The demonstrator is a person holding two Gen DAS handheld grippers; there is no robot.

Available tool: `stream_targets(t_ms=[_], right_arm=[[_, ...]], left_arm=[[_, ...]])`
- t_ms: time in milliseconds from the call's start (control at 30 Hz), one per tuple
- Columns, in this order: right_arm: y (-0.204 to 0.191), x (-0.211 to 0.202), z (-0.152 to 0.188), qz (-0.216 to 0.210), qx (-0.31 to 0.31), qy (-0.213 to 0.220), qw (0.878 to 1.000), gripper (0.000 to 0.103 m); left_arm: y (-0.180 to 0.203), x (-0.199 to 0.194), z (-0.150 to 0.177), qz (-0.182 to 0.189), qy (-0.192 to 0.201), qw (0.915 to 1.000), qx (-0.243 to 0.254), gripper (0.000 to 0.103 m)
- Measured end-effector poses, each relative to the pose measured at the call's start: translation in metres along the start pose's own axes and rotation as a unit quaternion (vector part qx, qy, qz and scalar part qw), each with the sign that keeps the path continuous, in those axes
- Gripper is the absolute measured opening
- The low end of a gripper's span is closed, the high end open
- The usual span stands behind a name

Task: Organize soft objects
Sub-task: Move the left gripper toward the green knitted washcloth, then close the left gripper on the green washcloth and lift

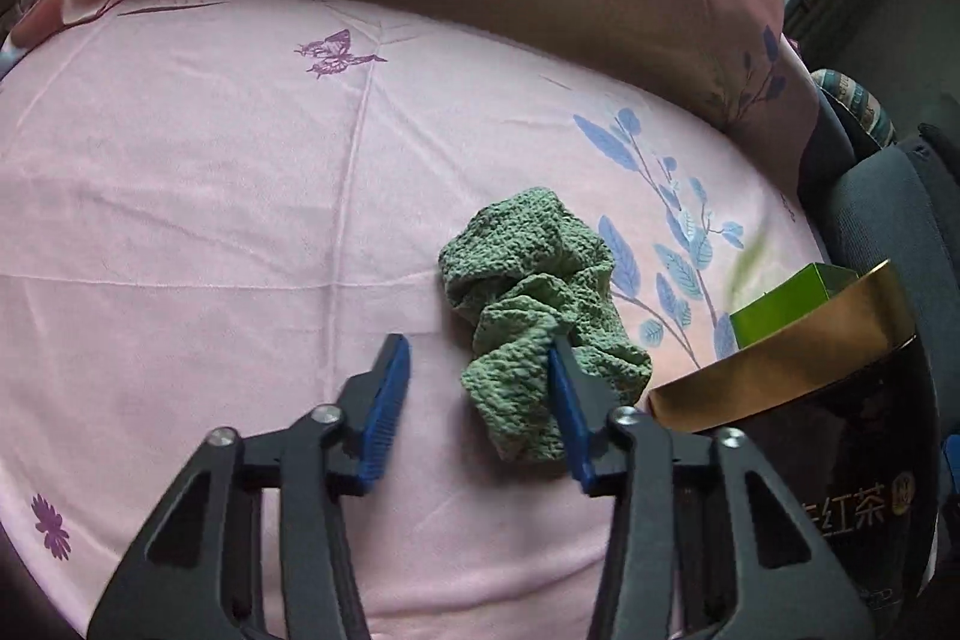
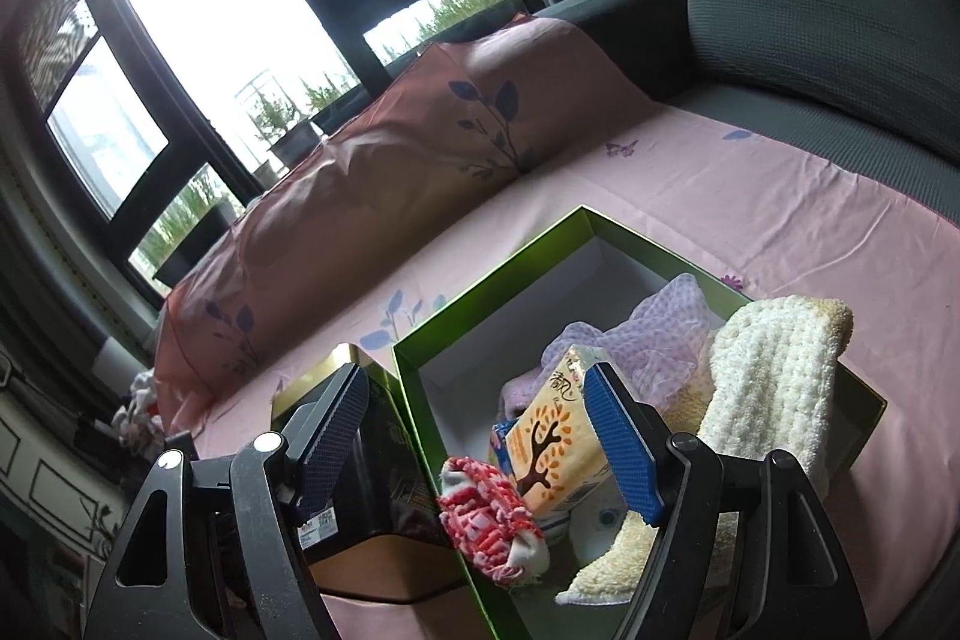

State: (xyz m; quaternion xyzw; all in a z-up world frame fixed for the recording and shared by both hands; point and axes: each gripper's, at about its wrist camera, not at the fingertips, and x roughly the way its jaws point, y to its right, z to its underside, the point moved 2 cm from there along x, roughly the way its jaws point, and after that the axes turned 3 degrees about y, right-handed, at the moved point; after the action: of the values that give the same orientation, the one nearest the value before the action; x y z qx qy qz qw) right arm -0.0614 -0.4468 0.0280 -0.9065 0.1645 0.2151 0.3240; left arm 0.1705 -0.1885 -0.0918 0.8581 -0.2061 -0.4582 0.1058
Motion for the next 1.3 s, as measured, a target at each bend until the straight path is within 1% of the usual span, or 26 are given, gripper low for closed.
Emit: stream_targets(t_ms=[33, 67, 100, 200, 267, 367, 467, 533, 567, 600, 667, 733, 767, 800, 867, 933, 967, 1000, 1133, 1233, 1300], right_arm=[[-0.002, 0.000, 0.000, -0.003, 0.000, -0.001, 1.000, 0.076], [-0.004, 0.001, 0.001, -0.005, -0.001, -0.002, 1.000, 0.076], [-0.006, 0.001, 0.002, -0.007, -0.003, -0.003, 1.000, 0.076], [-0.017, 0.001, 0.006, -0.019, -0.015, -0.006, 1.000, 0.076], [-0.030, -0.001, 0.011, -0.034, -0.036, -0.012, 0.999, 0.076], [-0.059, -0.007, 0.022, -0.067, -0.071, -0.024, 0.995, 0.075], [-0.093, -0.010, 0.043, -0.116, -0.113, -0.055, 0.985, 0.075], [-0.111, -0.008, 0.063, -0.151, -0.118, -0.094, 0.977, 0.075], [-0.118, -0.006, 0.075, -0.160, -0.116, -0.115, 0.973, 0.075], [-0.125, -0.003, 0.088, -0.162, -0.122, -0.131, 0.970, 0.075], [-0.141, 0.004, 0.116, -0.148, -0.156, -0.161, 0.963, 0.075], [-0.156, 0.007, 0.142, -0.138, -0.190, -0.189, 0.954, 0.073], [-0.162, 0.008, 0.153, -0.141, -0.204, -0.198, 0.948, 0.071], [-0.167, 0.009, 0.161, -0.142, -0.212, -0.202, 0.946, 0.071], [-0.174, 0.011, 0.174, -0.136, -0.222, -0.198, 0.945, 0.070], [-0.181, 0.019, 0.185, -0.118, -0.239, -0.208, 0.941, 0.063], [-0.183, 0.024, 0.192, -0.117, -0.244, -0.215, 0.938, 0.060], [-0.183, 0.028, 0.198, -0.118, -0.245, -0.224, 0.936, 0.059], [-0.180, 0.050, 0.216, -0.100, -0.236, -0.264, 0.930, 0.058], [-0.178, 0.058, 0.226, -0.075, -0.248, -0.271, 0.927, 0.058], [-0.179, 0.062, 0.230, -0.072, -0.250, -0.275, 0.926, 0.058]], left_arm=[[-0.001, -0.001, 0.002, 0.017, -0.013, 0.9998, -0.002, 0.007], [-0.001, -0.003, 0.005, 0.029, -0.022, 0.9993, -0.004, 0.008], [0.000, -0.008, 0.008, 0.026, -0.023, 0.9994, -0.001, 0.007], [0.004, -0.028, 0.023, -0.014, -0.023, 0.9992, 0.028, 0.007], [0.002, -0.042, 0.033, -0.023, -0.033, 0.9985, 0.037, 0.007], [-0.007, -0.069, 0.051, -0.031, -0.038, 0.9983, 0.033, 0.007], [-0.017, -0.097, 0.070, -0.039, -0.030, 0.9984, 0.026, 0.007], [-0.026, -0.113, 0.085, -0.056, -0.024, 0.9979, 0.022, 0.008], [-0.030, -0.117, 0.092, -0.062, -0.022, 0.9977, 0.020, 0.008], [-0.034, -0.123, 0.098, -0.065, -0.021, 0.9976, 0.016, 0.008], [-0.043, -0.130, 0.109, -0.061, -0.021, 0.9979, 0.005, 0.008], [-0.052, -0.136, 0.118, -0.056, -0.022, 0.9982, -0.006, 0.008], [-0.055, -0.139, 0.122, -0.057, -0.021, 0.9981, -0.006, 0.008], [-0.059, -0.140, 0.126, -0.063, -0.019, 0.9978, -0.002, 0.008], [-0.067, -0.142, 0.130, -0.080, -0.020, 0.9966, 0.003, 0.008], [-0.075, -0.143, 0.131, -0.074, -0.022, 0.9970, -0.010, 0.008], [-0.078, -0.146, 0.131, -0.068, -0.021, 0.9973, -0.018, 0.008], [-0.080, -0.148, 0.130, -0.066, -0.020, 0.9974, -0.022, 0.008], [-0.080, -0.150, 0.134, -0.069, -0.019, 0.9973, -0.015, 0.009], [-0.079, -0.149, 0.135, -0.073, -0.020, 0.9971, -0.007, 0.009], [-0.080, -0.148, 0.134, -0.072, -0.022, 0.9971, -0.009, 0.009]])
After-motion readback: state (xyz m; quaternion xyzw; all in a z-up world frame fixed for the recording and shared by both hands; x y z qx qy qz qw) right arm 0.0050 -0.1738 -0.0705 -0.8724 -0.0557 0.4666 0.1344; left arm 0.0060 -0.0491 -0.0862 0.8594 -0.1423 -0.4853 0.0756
